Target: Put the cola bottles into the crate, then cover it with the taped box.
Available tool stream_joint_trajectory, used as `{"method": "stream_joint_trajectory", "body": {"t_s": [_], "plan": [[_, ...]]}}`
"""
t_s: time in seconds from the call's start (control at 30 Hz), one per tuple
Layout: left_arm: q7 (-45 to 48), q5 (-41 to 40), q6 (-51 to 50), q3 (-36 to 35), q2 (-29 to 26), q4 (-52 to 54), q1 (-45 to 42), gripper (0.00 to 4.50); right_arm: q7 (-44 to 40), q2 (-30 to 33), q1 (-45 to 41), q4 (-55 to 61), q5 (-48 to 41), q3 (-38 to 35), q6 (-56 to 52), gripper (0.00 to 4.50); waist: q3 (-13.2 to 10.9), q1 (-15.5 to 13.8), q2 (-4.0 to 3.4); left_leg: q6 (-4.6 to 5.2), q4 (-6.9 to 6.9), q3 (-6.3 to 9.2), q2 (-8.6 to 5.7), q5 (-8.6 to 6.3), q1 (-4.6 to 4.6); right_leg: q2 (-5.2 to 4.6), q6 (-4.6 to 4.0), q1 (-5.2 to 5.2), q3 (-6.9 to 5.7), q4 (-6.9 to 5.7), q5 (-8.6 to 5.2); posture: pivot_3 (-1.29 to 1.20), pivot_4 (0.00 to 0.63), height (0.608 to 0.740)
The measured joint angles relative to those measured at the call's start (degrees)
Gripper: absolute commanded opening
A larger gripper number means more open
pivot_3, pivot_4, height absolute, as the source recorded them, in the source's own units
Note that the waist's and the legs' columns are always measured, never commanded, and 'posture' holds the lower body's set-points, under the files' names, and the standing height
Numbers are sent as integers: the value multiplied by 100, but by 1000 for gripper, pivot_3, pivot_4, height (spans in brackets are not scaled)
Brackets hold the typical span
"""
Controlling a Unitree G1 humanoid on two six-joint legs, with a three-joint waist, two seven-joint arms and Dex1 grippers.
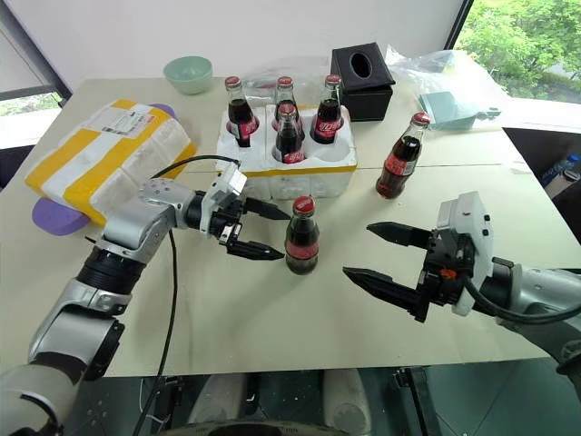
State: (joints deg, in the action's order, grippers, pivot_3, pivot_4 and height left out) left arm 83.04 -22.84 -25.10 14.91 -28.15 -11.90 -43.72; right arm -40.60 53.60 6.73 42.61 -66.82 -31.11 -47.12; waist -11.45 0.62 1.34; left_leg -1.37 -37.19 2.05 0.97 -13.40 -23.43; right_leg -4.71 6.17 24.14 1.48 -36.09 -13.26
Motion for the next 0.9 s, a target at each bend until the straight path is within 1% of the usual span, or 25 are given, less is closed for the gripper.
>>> {"method": "stream_joint_trajectory", "body": {"t_s": [0.17,0.27,0.33,0.43,0.5,0.7,0.8,0.9], "plan": [[522,77,75,45,-169,-407,-338,4431,67,26,103,7,-53,-91,1,4500,0,-5,1,0,0,0,0,0,-2,0,-1,0,0,1,0,0,150,739],[829,-24,103,282,-431,-631,-704,4431,121,24,135,13,-54,-91,7,4500,-1,-6,1,0,-1,0,0,0,-3,0,-1,0,0,2,0,0,150,739],[888,-48,187,373,-469,-906,-983,4431,163,13,167,43,-58,-91,16,4500,-1,-17,1,0,-1,0,0,0,-3,-1,-1,0,-1,3,-1,0,150,739],[914,-121,315,522,-439,-1286,-1297,4431,199,-25,228,123,-82,-87,31,4500,-1,-14,2,0,0,0,0,0,-5,-1,-1,0,0,6,-1,0,150,739],[917,-168,361,764,-368,-1441,-1448,4431,237,-39,232,123,-83,-84,39,4500,-1,-12,2,1,0,0,0,0,-6,-1,-1,0,0,7,-1,0,150,739],[922,-280,669,1371,-267,-1455,-1505,4431,368,-73,223,120,-105,-69,84,4500,-1,2,2,1,1,0,0,-1,-5,0,-1,2,0,6,-1,0,150,739],[919,-313,742,1553,-211,-1465,-1508,4431,392,-73,227,119,-107,-68,90,4500,-1,-6,2,1,1,0,0,-1,-6,-1,-1,2,0,6,-1,0,150,739],[919,-319,821,1576,-67,-1530,-1514,4431,385,-73,243,115,-107,-68,98,4500,-1,-9,2,1,0,0,0,-1,-7,-1,-2,2,0,8,-1,0,150,739]]}}
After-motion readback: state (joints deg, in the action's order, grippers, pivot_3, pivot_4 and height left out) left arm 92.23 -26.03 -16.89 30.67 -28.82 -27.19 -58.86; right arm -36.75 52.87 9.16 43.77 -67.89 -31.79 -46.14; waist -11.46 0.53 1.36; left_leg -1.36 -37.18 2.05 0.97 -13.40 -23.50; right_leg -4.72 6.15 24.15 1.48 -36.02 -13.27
